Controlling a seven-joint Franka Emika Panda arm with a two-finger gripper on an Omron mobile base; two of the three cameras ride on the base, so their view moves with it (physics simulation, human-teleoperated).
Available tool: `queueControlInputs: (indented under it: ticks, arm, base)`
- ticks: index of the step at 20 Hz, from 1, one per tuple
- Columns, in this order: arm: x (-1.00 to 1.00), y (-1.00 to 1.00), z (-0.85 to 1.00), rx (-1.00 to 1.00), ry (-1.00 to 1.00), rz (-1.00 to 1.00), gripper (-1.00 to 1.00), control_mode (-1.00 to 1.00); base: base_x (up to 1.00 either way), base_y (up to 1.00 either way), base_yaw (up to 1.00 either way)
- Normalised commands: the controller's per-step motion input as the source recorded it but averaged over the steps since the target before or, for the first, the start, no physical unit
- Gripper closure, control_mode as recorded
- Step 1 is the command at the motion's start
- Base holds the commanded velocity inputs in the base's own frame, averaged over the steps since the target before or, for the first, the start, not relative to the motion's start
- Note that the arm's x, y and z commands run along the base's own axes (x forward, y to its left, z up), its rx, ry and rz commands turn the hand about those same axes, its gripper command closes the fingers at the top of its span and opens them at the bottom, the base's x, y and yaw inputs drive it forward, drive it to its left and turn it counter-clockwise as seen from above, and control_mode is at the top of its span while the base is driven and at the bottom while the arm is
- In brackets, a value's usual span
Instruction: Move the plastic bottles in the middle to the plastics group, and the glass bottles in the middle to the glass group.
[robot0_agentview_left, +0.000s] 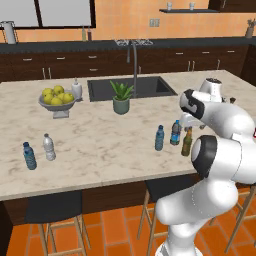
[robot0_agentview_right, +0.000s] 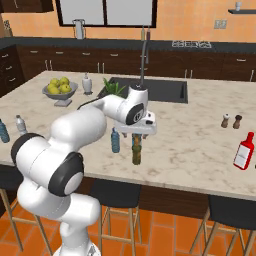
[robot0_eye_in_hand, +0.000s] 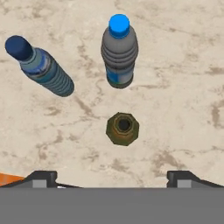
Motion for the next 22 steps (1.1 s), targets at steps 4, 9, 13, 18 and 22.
queueControlInputs:
  ticks: [4, 9, 13, 18, 22]
  arm:
    - [0.16, -0.06, -0.40, -0.01, 0.00, 0.00, -1.00, -1.00]
    - [0.25, 0.00, -0.16, 0.01, 0.00, 0.00, -1.00, -1.00]
    - [0.12, 0.00, -0.13, 0.01, 0.00, 0.00, -1.00, -1.00]
    - [0.11, 0.00, -0.14, 0.00, -0.06, 0.00, -1.00, -1.00]
    - [0.06, 0.00, -0.12, 0.01, -0.12, 0.00, -1.00, -1.00]
  base:
    - [0.00, 0.00, 0.00]
    - [0.00, 0.00, 0.00]
    - [0.00, 0.00, 0.00]
    - [0.00, 0.00, 0.00]
    - [0.00, 0.00, 0.00]
